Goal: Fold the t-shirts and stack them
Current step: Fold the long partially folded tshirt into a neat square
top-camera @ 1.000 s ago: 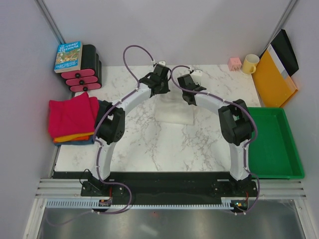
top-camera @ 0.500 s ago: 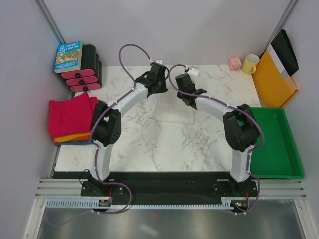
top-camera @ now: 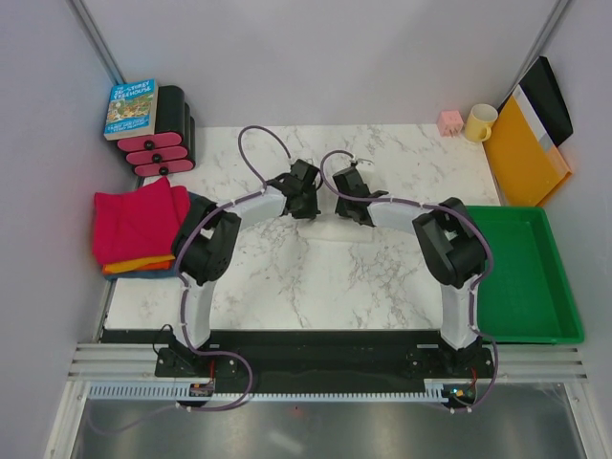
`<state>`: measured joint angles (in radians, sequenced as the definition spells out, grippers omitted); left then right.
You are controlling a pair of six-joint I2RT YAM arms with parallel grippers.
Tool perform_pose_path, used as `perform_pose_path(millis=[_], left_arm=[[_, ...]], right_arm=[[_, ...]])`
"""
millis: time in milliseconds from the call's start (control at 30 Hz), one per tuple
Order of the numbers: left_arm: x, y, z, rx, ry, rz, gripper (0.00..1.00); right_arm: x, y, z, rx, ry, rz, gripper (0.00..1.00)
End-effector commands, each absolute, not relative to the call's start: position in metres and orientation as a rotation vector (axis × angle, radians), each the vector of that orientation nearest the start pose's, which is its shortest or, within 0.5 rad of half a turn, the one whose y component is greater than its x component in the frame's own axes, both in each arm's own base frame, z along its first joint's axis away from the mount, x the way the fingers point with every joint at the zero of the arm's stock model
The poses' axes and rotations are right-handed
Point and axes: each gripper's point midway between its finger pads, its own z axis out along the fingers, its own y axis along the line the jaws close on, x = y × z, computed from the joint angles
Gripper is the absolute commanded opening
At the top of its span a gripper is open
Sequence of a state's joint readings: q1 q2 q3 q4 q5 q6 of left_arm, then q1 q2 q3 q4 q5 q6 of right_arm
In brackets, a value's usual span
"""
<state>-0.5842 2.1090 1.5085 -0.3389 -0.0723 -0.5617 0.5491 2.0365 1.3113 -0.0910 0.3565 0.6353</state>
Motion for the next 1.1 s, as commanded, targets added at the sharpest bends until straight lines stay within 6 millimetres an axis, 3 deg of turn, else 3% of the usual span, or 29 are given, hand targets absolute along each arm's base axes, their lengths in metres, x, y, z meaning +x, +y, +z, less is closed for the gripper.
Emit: perform_pose_path(millis=[0,100,200,267,333,367,400,433,467,500,533,567,600,633,667,700,767,800,833,867,1000,1067], left_arm=[[0.382,-0.283,0.023,-0.053,2.577,-0.377,0.09],[0.357,-0.280,0.020,-0.056,2.590,-0.372,0.09],[0.346,-0.278,0.016,-0.054,2.595,-0.362,0.09],[0.345,-0.276,0.017,-0.058,2.596,-0.363,0.10],[0.348,-0.278,0.037,-0.043,2.556,-0.390,0.12],[0.350,-0.278,0.049,-0.038,2.526,-0.396,0.19],[0.352,-0.276,0.061,-0.011,2.494,-0.393,0.22],[0.355,-0.275,0.095,-0.009,2.415,-0.424,0.25],[0.357,-0.270,0.110,-0.011,2.376,-0.412,0.33],[0.357,-0.267,0.130,0.014,2.329,-0.420,0.37],[0.356,-0.263,0.146,0.016,2.290,-0.422,0.45],[0.352,-0.252,0.179,-0.001,2.224,-0.430,0.62],[0.348,-0.244,0.190,0.004,2.202,-0.410,0.86],[0.345,-0.235,0.201,-0.013,2.182,-0.391,0.97],[0.340,-0.221,0.226,-0.046,2.122,-0.385,0.99],[0.333,-0.206,0.223,-0.060,2.145,-0.341,1.00],[0.319,-0.179,0.227,-0.087,2.164,-0.287,1.00],[0.316,-0.168,0.228,-0.118,2.168,-0.263,0.96],[0.313,-0.158,0.224,-0.140,2.185,-0.235,0.83],[0.308,-0.151,0.216,-0.142,2.217,-0.231,0.99],[0.302,-0.093,0.211,-0.306,2.207,-0.071,1.00],[0.307,-0.052,0.215,-0.369,2.147,0.095,1.00]], right_arm=[[0.392,0.214,-0.002,0.240,2.451,0.066,0.00],[0.371,0.208,-0.002,0.233,2.453,0.045,0.00],[0.357,0.204,-0.007,0.236,2.464,0.045,0.02],[0.358,0.203,-0.006,0.221,2.455,0.040,0.04],[0.372,0.205,0.016,0.197,2.392,0.038,0.12],[0.380,0.207,0.032,0.164,2.348,0.046,0.16],[0.393,0.213,0.068,0.164,2.267,0.092,0.27],[0.400,0.215,0.091,0.155,2.219,0.108,0.32],[0.405,0.216,0.112,0.112,2.179,0.111,0.36],[0.412,0.219,0.154,0.121,2.098,0.159,0.45],[0.414,0.219,0.174,0.112,2.062,0.169,0.52],[0.413,0.218,0.193,0.105,2.026,0.187,0.61],[0.409,0.215,0.223,0.091,1.968,0.210,0.65],[0.405,0.212,0.236,0.094,1.943,0.217,0.69],[0.401,0.208,0.246,0.093,1.921,0.221,0.79],[0.391,0.203,0.259,0.086,1.891,0.230,0.85],[0.374,0.197,0.264,0.068,1.875,0.224,0.98],[0.368,0.194,0.263,0.057,1.878,0.209,0.98],[0.363,0.190,0.259,0.051,1.885,0.188,0.98],[0.352,0.186,0.255,0.037,1.889,0.160,0.98],[0.331,0.168,0.252,0.018,1.873,0.113,0.98],[0.320,0.159,0.259,0.014,1.844,0.116,0.98]])
